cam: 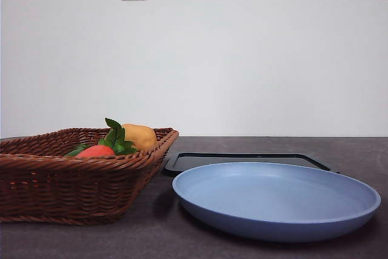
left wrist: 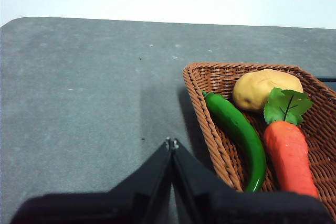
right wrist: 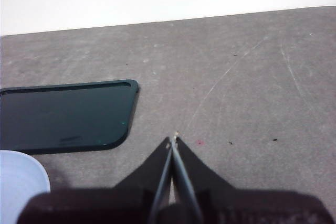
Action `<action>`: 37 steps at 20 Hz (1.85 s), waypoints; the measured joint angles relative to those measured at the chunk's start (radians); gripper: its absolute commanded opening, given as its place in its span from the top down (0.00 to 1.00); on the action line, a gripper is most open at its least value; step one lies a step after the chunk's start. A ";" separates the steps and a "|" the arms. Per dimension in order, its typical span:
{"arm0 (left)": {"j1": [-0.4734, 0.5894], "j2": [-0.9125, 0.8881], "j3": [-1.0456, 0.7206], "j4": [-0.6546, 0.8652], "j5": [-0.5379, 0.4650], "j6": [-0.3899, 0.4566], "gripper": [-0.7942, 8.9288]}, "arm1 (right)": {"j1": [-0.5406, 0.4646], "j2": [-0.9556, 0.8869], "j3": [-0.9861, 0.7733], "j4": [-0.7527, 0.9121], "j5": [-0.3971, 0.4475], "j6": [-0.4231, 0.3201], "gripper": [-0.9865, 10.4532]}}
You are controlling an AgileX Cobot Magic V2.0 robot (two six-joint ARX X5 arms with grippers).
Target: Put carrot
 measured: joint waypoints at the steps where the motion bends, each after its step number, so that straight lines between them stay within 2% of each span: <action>1: 0.000 0.000 0.000 0.000 0.000 0.000 0.91 | 0.000 0.000 0.000 0.000 0.000 0.002 0.91; 5: 0.000 0.000 0.000 0.001 0.014 -0.004 0.91 | 0.000 0.000 0.000 0.000 0.000 0.055 0.91; 9: 0.000 0.000 0.000 0.005 0.103 -0.076 0.91 | 0.000 0.000 0.000 0.003 0.000 0.183 0.91; 13: 0.000 0.000 0.000 0.013 0.214 -0.179 0.91 | 0.000 0.000 -0.001 0.004 -0.001 0.342 0.91; 17: 0.000 0.000 0.000 0.013 0.235 -0.222 0.91 | 0.000 0.000 -0.001 0.004 -0.011 0.427 0.91; 22: 0.000 0.000 0.006 0.009 0.245 -0.286 0.91 | 0.000 0.017 0.000 0.005 -0.111 0.457 0.91; 26: 0.000 0.039 0.068 -0.021 0.243 -0.306 0.91 | 0.000 0.085 0.047 -0.014 -0.179 0.465 0.91; 32: 0.000 0.206 0.195 -0.016 0.243 -0.304 0.91 | 0.000 0.250 0.216 -0.076 -0.223 0.463 0.91; 37: 0.000 0.381 0.309 -0.025 0.252 -0.266 0.91 | 0.000 0.413 0.349 -0.152 -0.301 0.404 0.91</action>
